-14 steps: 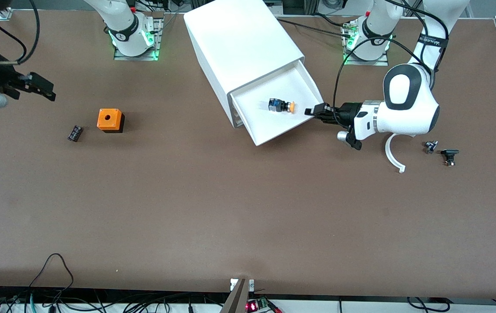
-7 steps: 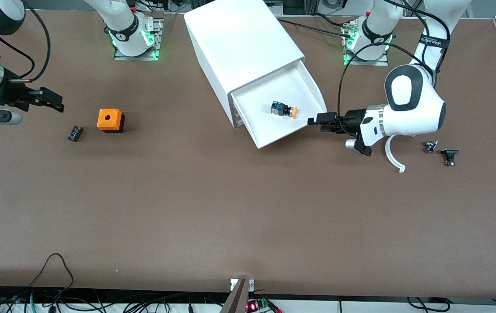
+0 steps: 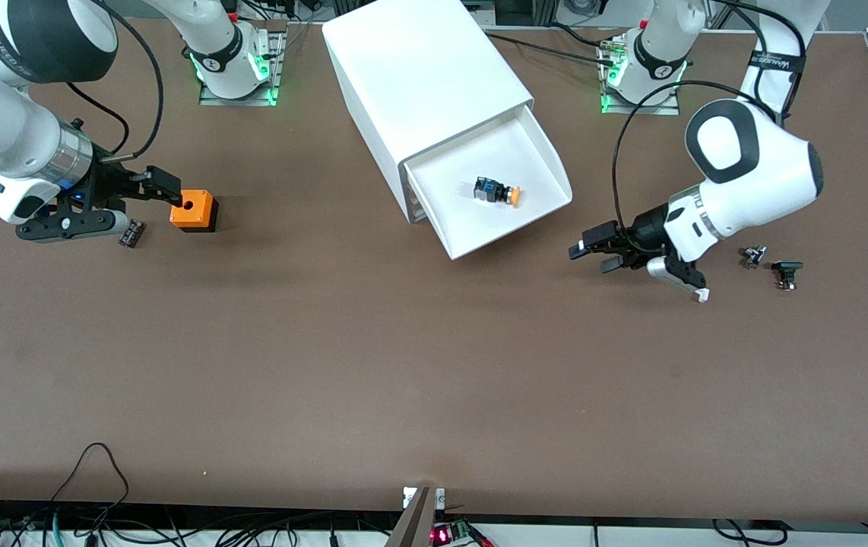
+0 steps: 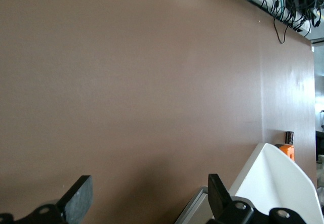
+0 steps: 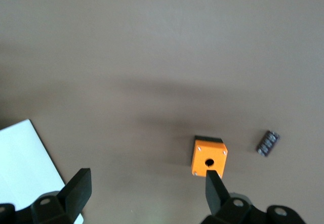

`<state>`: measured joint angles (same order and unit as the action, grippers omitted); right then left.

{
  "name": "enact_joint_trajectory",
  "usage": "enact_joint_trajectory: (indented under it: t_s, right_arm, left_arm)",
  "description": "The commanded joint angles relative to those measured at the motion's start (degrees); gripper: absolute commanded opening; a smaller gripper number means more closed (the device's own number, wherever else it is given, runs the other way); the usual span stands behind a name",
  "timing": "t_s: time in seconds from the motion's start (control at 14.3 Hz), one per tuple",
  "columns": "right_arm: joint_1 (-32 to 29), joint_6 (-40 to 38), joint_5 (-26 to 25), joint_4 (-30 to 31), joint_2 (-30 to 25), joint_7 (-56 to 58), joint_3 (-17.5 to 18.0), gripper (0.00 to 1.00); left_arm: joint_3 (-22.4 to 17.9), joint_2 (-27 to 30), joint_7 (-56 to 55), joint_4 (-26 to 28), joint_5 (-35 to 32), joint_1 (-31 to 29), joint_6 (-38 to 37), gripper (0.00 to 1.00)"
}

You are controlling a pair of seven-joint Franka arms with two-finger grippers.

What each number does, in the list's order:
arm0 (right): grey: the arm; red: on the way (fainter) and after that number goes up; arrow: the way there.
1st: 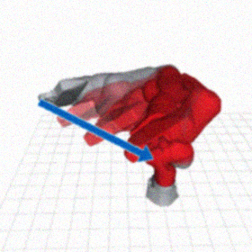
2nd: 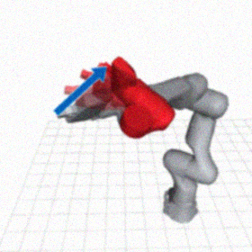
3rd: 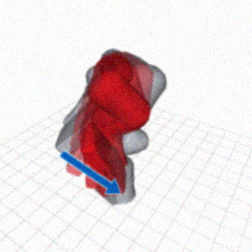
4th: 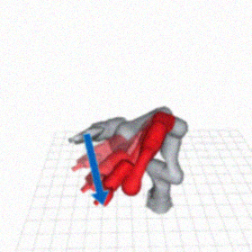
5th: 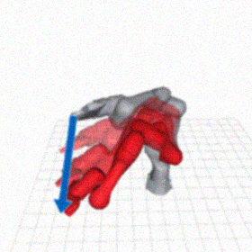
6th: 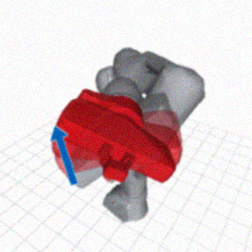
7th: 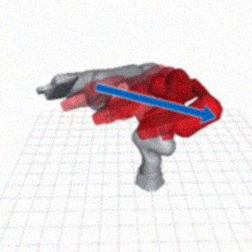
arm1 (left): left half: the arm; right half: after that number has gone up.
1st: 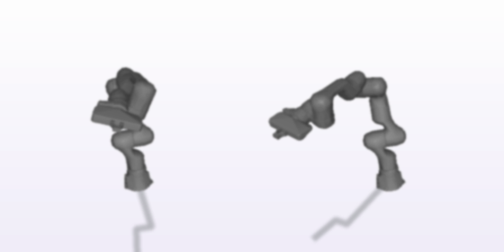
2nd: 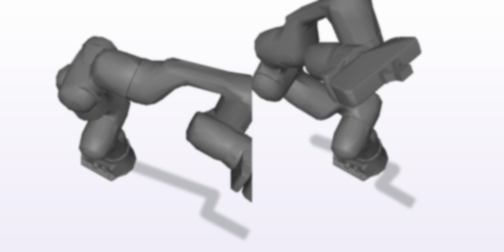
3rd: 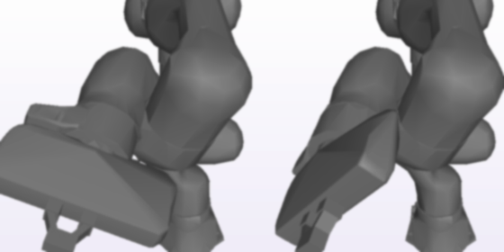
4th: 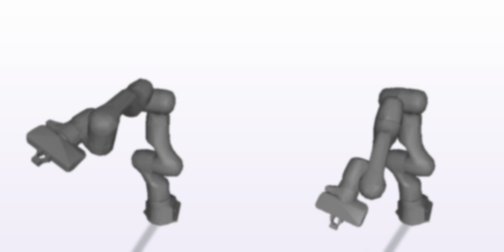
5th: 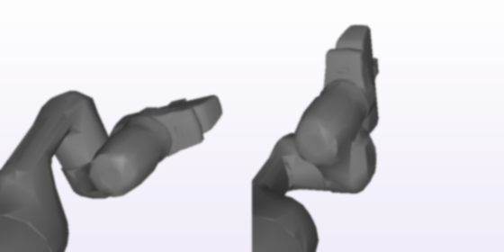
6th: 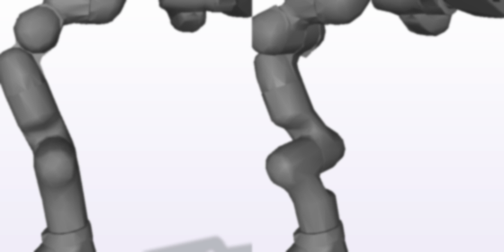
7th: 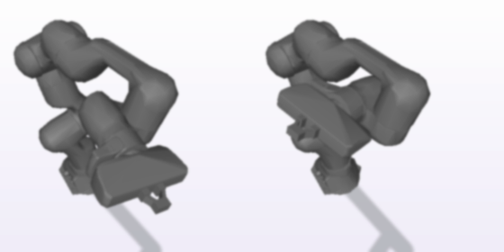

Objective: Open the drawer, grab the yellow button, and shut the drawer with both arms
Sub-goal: 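Release the drawer and withdraw the left gripper while the right gripper moves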

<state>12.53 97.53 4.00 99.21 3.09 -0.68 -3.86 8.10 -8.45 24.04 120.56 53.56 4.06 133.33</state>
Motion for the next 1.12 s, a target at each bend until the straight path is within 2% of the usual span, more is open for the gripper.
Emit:
enact_joint_trajectory:
  t_s: [0.0,0.14,0.28,0.42,0.56,0.7,0.84,1.05]
  right_arm:
    - [1.53,-1.11,1.01,-4.89,-0.10,0.32,-0.62,1.00]
    - [1.27,-1.38,0.92,-4.90,-0.02,0.24,-0.89,1.00]
    - [1.35,-1.56,0.66,-5.69,-0.02,0.23,-0.89,1.00]
    - [0.92,-1.65,0.75,-6.57,0.07,0.84,-1.15,1.00]
    - [0.74,-2.08,0.75,-6.57,-0.19,0.76,-1.06,1.00]
    - [0.74,-2.26,1.36,-6.66,-0.28,1.03,-1.06,1.00]
    - [1.44,-3.66,1.80,-6.84,-0.63,0.85,-0.36,1.00]
    - [1.97,-2.35,1.98,-6.92,0.42,5.22,5.59,0.99]
  left_arm:
    - [-3.33,2.47,-0.93,-0.85,-5.80,-0.63,-0.26,1.00]
    - [-7.11,5.27,-1.01,-2.86,-19.83,-0.72,-4.46,1.00]
    - [-10.72,7.82,-1.45,-7.16,-29.61,-0.81,-13.93,1.00]
    - [-11.79,10.90,-2.33,-10.24,-40.41,-0.81,-19.23,1.00]
    - [-11.70,12.84,-7.31,-13.75,-48.25,-0.72,-25.72,1.00]
    - [-11.53,13.55,-12.94,-17.97,-51.97,-0.72,-32.58,1.00]
    - [-11.26,13.29,-16.12,-22.54,-52.94,-0.63,-38.73,1.00]
    - [-11.00,11.97,-23.05,-25.81,-53.21,-0.28,-41.93,1.00]
